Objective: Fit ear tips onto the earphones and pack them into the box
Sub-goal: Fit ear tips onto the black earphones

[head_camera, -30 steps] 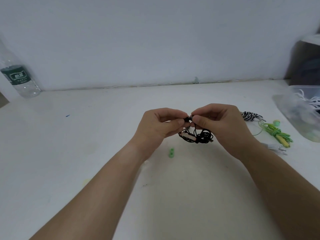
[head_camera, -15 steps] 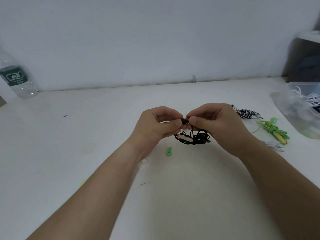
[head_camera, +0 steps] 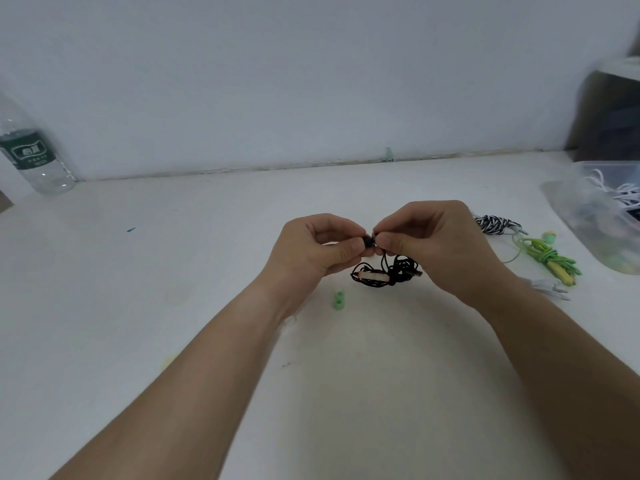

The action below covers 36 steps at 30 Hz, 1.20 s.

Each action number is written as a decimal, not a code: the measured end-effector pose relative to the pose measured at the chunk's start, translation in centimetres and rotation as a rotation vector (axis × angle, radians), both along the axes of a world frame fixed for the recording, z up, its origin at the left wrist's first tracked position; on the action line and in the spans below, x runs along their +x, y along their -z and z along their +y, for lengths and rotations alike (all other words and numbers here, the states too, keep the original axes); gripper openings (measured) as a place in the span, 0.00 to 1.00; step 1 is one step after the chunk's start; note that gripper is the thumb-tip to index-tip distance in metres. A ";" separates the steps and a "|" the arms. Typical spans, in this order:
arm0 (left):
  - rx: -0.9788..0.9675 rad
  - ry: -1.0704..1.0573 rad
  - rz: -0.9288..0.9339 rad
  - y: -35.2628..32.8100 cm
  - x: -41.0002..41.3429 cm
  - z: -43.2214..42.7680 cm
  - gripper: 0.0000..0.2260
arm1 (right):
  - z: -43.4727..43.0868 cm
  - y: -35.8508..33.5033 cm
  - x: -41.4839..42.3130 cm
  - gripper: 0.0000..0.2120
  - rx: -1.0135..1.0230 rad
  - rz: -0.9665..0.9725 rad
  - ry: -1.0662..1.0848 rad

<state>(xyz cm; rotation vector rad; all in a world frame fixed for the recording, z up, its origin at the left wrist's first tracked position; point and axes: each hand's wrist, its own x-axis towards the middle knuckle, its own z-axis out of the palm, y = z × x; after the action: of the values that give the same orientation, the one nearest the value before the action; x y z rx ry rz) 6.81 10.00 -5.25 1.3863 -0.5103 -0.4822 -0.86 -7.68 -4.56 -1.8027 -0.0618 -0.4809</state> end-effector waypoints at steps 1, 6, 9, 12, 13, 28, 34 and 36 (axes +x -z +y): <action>-0.002 0.000 0.003 0.0 0.0 0.0 0.06 | 0.0 0.0 0.0 0.08 -0.005 0.000 0.006; 0.002 0.002 0.006 0.0 0.0 -0.1 0.05 | 0.4 0.0 -0.1 0.09 -0.101 0.014 0.036; 0.002 0.003 0.010 0.0 0.0 -0.1 0.06 | 0.3 -0.2 -0.2 0.08 -0.068 0.003 0.023; -0.025 0.009 0.038 0.1 0.2 0.0 0.06 | 0.4 -0.2 -0.2 0.07 0.047 -0.017 0.014; -0.026 0.010 0.036 0.2 0.2 -0.1 0.06 | 0.4 -0.2 -0.2 0.07 0.081 -0.016 0.005; -0.125 0.072 0.082 0.1 0.3 -0.1 0.08 | 0.4 -0.2 -0.2 0.07 0.067 -0.018 0.013; -0.134 0.082 0.109 0.2 0.3 0.0 0.07 | 0.4 -0.3 -0.3 0.07 0.095 -0.023 -0.030; -0.135 0.078 0.114 0.2 0.3 0.0 0.07 | 0.5 -0.2 -0.2 0.07 0.093 -0.025 -0.030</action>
<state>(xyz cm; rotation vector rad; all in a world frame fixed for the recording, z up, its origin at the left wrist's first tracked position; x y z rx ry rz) 7.08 9.97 -5.41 1.2060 -0.4964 -0.5768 -1.09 -7.23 -4.34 -1.7025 -0.0822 -0.4773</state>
